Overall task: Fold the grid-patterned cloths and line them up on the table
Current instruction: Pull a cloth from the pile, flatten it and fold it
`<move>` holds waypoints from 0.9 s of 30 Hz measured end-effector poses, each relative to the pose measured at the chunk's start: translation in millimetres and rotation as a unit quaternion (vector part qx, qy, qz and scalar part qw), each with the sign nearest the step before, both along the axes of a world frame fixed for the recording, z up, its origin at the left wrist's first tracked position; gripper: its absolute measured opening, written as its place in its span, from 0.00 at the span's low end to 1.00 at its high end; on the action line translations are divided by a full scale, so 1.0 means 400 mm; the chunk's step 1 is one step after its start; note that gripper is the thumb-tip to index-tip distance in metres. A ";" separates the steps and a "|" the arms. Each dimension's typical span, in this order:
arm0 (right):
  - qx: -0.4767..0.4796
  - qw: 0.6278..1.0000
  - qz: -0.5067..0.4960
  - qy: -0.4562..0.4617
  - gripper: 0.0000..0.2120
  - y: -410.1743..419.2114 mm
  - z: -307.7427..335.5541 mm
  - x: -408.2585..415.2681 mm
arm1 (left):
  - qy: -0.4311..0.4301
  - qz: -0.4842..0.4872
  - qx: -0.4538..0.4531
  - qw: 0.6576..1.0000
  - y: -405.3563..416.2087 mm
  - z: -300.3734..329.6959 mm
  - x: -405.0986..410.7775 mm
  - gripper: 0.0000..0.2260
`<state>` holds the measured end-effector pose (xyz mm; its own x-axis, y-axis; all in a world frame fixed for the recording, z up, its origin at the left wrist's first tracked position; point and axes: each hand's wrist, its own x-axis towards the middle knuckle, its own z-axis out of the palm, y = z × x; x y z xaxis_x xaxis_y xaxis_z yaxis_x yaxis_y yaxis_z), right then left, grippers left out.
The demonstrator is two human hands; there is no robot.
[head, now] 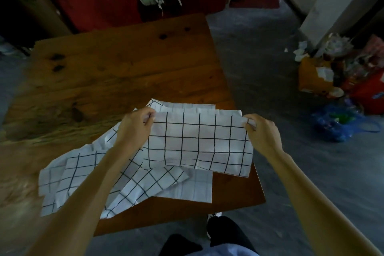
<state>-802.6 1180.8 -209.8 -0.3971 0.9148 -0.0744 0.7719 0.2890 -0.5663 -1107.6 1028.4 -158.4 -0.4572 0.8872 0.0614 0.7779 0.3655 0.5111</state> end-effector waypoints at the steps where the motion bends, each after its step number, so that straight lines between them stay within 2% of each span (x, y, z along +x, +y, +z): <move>1: -0.006 1.000 -0.002 -0.004 0.13 0.019 -0.016 -0.004 | 0.001 0.011 -0.007 1.000 0.028 -0.010 -0.003 0.07; 13: -0.042 0.998 -0.001 -0.051 0.15 0.152 -0.157 -0.097 | 0.033 0.064 -0.108 0.991 0.194 -0.214 -0.070 0.11; 18: -0.022 0.997 -0.017 -0.073 0.18 0.163 -0.192 -0.129 | 0.024 0.080 -0.095 0.992 0.212 -0.253 -0.074 0.13; 21: 0.012 0.997 -0.022 -0.078 0.22 0.142 -0.200 -0.146 | 0.068 0.082 -0.084 0.991 0.201 -0.262 -0.043 0.16; 24: 0.028 0.997 0.021 -0.071 0.22 0.079 -0.198 -0.164 | 0.071 -0.017 -0.076 0.994 0.163 -0.268 0.029 0.17; 27: 0.004 0.993 0.086 -0.076 0.21 -0.014 -0.198 -0.185 | 0.045 -0.137 -0.151 0.978 0.108 -0.301 0.102 0.22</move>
